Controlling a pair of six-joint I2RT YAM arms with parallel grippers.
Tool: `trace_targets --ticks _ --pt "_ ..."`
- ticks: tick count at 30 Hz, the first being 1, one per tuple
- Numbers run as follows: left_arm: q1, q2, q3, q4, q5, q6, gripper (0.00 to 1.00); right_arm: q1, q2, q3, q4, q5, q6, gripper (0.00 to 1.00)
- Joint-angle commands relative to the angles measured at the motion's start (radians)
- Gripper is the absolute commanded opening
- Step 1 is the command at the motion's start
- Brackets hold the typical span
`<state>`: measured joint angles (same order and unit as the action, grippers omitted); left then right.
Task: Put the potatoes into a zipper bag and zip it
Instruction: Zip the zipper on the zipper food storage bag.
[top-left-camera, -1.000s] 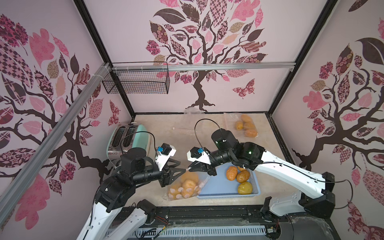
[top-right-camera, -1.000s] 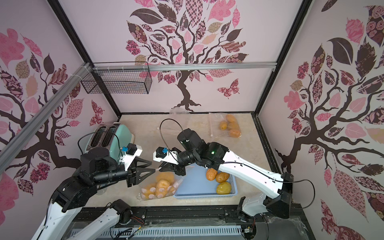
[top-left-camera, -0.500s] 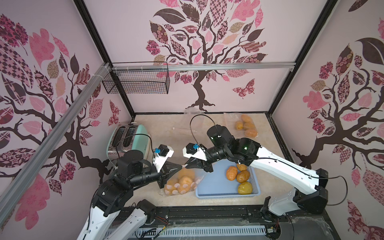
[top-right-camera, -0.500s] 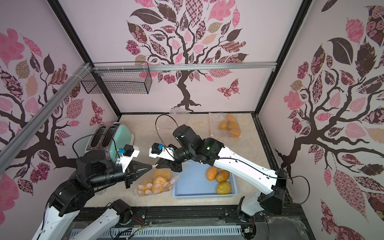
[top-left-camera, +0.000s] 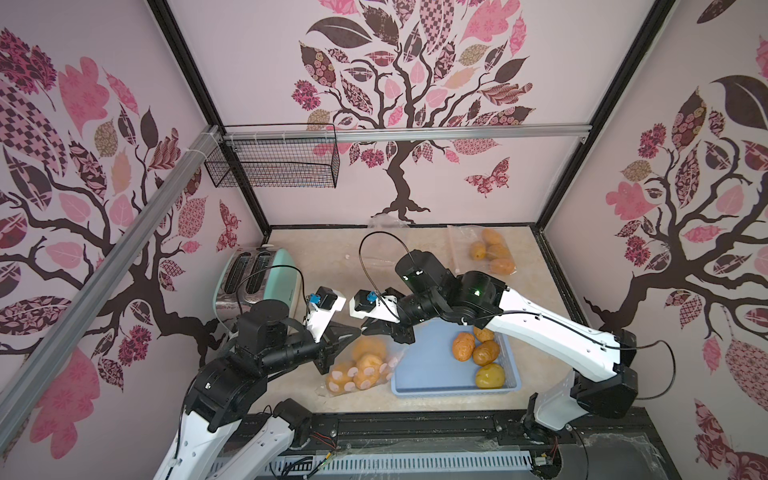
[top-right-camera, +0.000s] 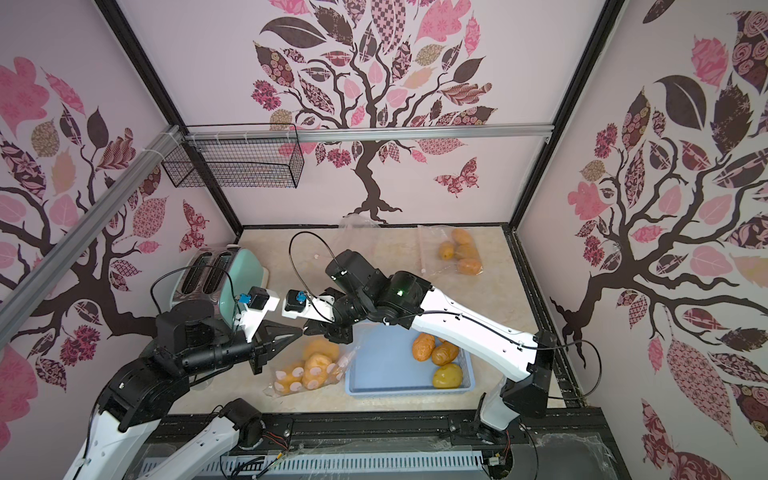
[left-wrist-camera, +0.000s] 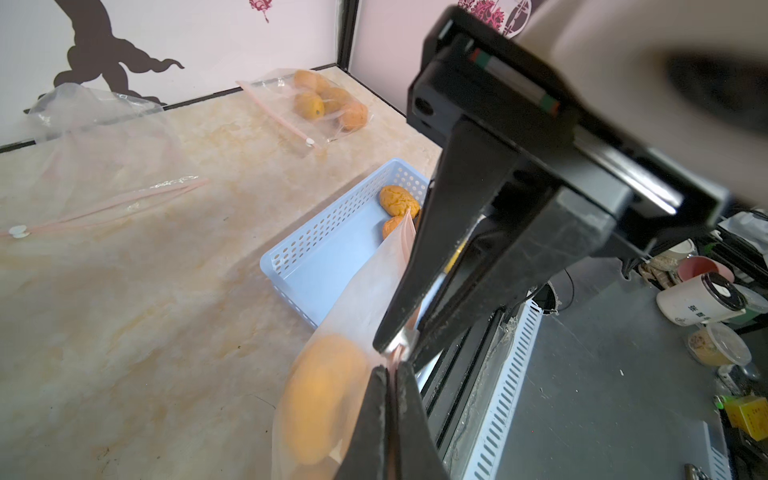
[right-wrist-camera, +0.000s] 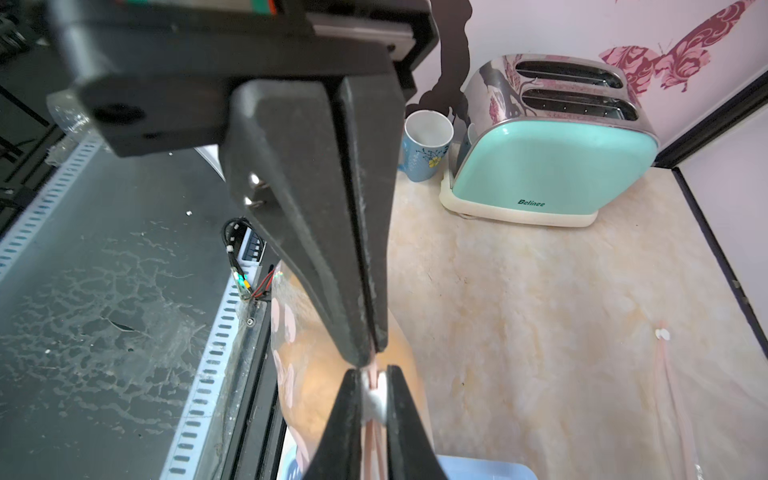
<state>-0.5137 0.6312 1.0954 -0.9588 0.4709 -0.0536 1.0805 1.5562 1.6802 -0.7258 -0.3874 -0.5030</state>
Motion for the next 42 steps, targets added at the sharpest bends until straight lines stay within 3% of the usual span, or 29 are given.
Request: trace_targets --ticks 1,5,14,25,42 --pt "0.001 -0.051 0.061 0.031 -0.041 -0.023 0.0 -0.031 -0.104 -0.156 -0.189 0.154 -0.045 0.0" --pt "0.002 -0.069 0.048 0.06 -0.006 -0.045 0.0 -0.062 -0.254 -0.347 -0.12 0.143 -0.028 0.0" --pt "0.001 -0.056 0.045 0.084 0.019 -0.064 0.0 -0.06 -0.232 -0.199 -0.015 -0.077 0.022 0.0" --pt "0.001 -0.066 0.12 -0.01 -0.055 -0.044 0.0 -0.083 -0.295 -0.307 -0.014 0.077 0.011 0.0" --pt "0.001 -0.095 0.129 -0.057 -0.097 -0.031 0.0 -0.133 -0.367 -0.388 -0.024 0.081 0.035 0.0"
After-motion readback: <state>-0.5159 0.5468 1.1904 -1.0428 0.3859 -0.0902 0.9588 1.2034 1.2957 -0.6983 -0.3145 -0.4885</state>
